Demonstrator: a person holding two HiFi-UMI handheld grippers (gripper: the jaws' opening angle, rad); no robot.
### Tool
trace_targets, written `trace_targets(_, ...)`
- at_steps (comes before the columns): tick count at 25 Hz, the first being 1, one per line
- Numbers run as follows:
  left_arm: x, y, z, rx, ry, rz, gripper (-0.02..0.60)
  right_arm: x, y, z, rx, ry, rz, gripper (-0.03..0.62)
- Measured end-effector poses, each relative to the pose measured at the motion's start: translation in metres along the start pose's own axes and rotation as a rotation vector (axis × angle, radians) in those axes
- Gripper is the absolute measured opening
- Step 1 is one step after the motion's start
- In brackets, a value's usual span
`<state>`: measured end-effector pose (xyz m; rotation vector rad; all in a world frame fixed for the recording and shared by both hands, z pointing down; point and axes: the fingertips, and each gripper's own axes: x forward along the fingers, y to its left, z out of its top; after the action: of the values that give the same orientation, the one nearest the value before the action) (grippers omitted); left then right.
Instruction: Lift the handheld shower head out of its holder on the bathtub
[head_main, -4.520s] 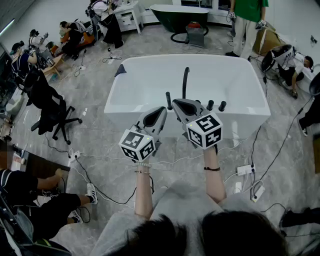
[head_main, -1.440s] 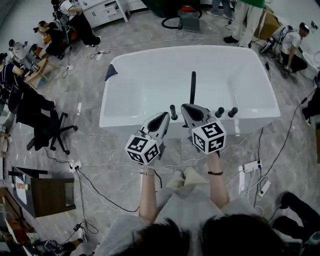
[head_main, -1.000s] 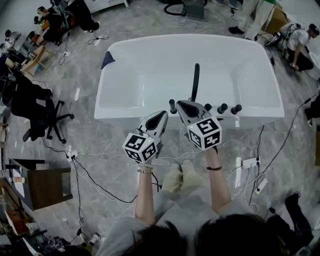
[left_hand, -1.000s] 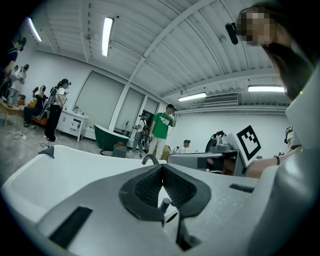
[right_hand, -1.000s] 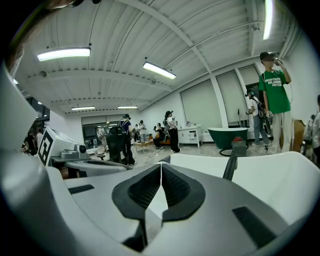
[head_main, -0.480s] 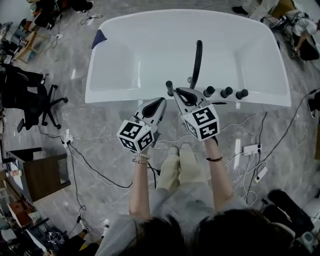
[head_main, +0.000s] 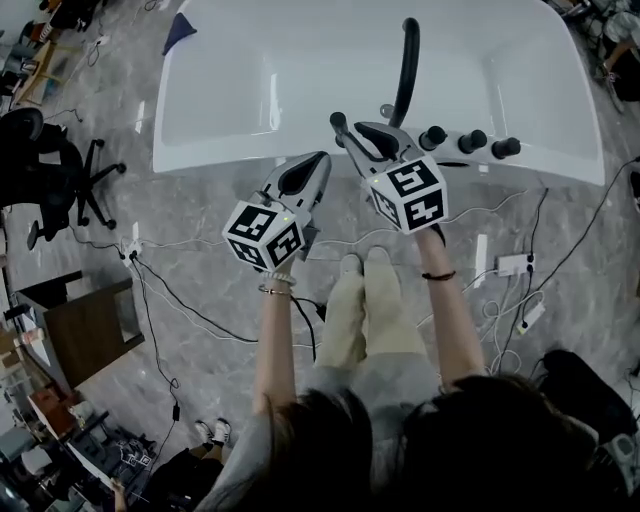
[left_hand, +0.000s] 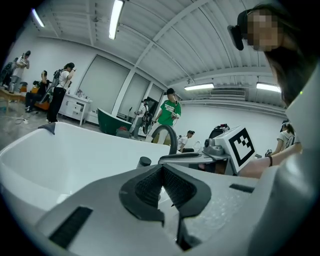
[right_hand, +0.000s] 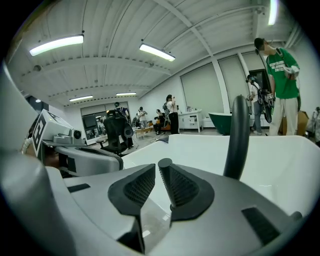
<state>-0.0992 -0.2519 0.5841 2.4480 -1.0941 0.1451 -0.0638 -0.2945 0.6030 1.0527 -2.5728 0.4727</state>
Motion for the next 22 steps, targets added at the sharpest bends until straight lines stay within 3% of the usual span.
trace_targets(22, 0.031, 0.042, -0.049, -0.032, 0.045, -0.001, 0.006, 0.067, -0.019, -0.071, -0.006, 0.12, 0.064, 0.138)
